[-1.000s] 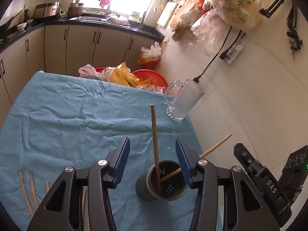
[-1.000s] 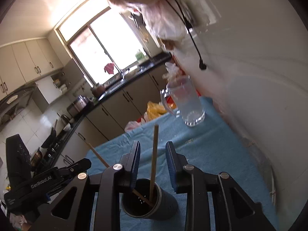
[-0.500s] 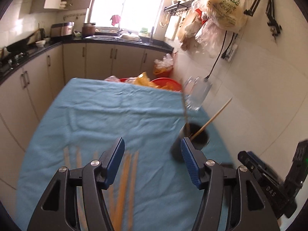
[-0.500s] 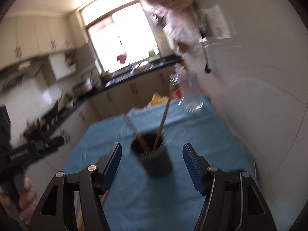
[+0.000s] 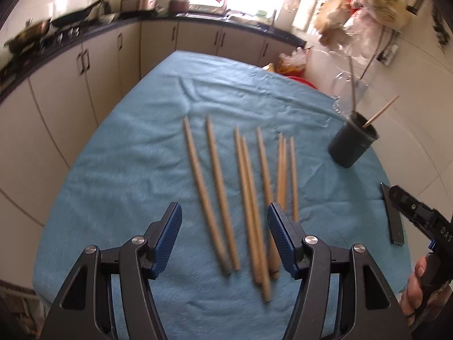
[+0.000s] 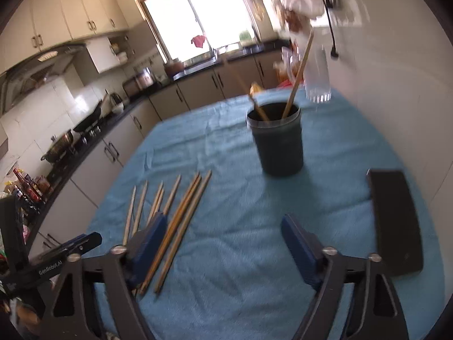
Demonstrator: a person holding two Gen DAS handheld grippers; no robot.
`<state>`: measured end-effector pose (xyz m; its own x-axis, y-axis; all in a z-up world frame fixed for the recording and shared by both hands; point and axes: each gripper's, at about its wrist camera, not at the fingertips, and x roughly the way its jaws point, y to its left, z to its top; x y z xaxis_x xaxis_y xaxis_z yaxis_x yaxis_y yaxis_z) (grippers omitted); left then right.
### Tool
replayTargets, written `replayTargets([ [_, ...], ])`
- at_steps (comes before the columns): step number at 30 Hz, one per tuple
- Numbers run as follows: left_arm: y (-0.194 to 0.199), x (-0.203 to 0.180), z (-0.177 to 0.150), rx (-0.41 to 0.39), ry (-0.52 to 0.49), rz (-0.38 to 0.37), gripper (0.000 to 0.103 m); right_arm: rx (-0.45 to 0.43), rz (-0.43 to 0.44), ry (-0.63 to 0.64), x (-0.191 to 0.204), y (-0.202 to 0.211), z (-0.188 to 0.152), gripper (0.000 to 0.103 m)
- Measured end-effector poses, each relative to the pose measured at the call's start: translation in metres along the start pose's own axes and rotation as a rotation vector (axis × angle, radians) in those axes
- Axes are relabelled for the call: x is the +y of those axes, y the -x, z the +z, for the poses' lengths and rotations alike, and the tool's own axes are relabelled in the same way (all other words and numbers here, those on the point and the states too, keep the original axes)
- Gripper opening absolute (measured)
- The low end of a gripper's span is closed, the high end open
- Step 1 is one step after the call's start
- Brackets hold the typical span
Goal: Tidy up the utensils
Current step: 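Move both tools back to the remaining chopsticks, then close the left tool on a chopstick while the right tool grasps another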
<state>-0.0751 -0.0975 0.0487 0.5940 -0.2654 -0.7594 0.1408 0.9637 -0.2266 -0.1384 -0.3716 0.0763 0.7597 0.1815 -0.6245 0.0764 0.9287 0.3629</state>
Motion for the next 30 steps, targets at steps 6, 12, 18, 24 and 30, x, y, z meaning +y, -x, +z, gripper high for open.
replayTargets([
  [6, -0.023, 0.018, 0.004, 0.085, 0.068, -0.031, 0.061, 0.140, 0.033, 0.020, 0.008, -0.026, -0.006, 0.046],
  [12, -0.050, 0.033, 0.028, 0.154, 0.131, -0.039, 0.046, 0.156, 0.030, 0.064, 0.017, -0.035, -0.008, 0.046],
  [18, -0.080, 0.033, 0.057, 0.180, 0.141, 0.017, 0.035, 0.173, 0.041, 0.067, 0.019, -0.039, -0.011, 0.046],
  [24, -0.113, 0.033, 0.074, 0.210, 0.127, 0.112, 0.013, 0.186, 0.048, 0.047, 0.014, -0.042, -0.004, 0.044],
  [30, -0.111, 0.034, 0.073, 0.194, 0.101, 0.136, 0.008, 0.227, 0.105, 0.075, 0.039, -0.060, 0.018, 0.037],
])
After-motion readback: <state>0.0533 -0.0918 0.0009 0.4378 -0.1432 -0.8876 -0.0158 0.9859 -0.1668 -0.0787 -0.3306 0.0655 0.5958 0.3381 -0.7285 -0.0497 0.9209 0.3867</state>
